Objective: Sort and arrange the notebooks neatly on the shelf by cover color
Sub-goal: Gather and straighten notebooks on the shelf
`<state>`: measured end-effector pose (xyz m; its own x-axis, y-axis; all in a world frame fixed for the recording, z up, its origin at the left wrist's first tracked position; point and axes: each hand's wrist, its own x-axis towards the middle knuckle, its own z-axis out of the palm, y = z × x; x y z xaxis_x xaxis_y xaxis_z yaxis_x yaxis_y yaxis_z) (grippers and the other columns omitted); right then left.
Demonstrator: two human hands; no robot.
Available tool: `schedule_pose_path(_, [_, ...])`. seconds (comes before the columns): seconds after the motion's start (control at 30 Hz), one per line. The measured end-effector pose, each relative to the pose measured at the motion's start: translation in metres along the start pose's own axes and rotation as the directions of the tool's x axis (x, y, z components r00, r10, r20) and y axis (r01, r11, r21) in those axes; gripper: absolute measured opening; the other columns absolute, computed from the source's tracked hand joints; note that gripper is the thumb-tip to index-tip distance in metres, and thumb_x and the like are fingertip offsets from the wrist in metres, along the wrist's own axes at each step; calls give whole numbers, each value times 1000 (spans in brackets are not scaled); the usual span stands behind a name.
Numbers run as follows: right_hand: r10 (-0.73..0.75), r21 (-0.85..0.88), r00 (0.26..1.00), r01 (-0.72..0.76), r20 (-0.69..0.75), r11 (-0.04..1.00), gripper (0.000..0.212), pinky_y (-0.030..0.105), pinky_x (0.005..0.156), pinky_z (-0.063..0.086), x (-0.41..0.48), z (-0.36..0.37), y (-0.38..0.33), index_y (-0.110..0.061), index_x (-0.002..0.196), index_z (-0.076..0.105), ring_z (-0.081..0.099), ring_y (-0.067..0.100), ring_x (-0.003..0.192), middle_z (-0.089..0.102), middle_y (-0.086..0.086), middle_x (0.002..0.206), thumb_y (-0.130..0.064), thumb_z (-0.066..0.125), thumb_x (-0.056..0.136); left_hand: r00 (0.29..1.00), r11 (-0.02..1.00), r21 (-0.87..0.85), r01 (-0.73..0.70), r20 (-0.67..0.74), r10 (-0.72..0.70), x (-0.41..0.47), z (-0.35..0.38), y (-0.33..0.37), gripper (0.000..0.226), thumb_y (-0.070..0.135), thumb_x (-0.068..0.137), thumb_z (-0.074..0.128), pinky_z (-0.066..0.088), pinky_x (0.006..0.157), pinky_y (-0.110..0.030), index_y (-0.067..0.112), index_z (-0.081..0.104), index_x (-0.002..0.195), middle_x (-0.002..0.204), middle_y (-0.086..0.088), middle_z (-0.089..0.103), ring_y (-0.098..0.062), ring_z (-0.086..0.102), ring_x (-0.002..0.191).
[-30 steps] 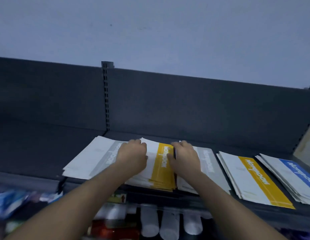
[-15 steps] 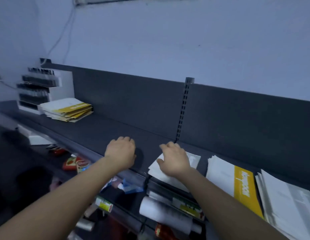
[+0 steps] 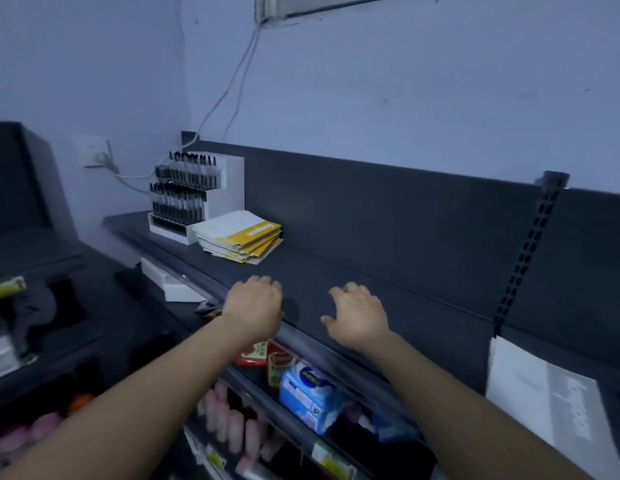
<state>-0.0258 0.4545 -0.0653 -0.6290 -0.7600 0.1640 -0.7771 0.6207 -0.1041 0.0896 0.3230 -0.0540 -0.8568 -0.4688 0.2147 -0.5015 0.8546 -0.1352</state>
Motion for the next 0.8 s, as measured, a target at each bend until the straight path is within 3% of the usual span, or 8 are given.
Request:
schedule_pose_path(0.47, [-75,0,997,75,26,997,51,40,102,37,149,39,-90,-17,136,44,41,27,125,46,8,133,-43,52,93,996,996,22,87,11,-88,91,38,-127,42,39,95,50,43,91,-39,10,49,125,126,-8,53,-27,47,121])
schedule_pose_path(0.8, [-144,45,990,143,5,989,44,39,98,38,271,61,-121,-15,125,52,42,28,123,49,9,129,-45,53,92,985,985,40,169,11,-170,184,63,-193,34,32,96,46,44,84,-36,10,52,121,121,-9,54,-27,51,114])
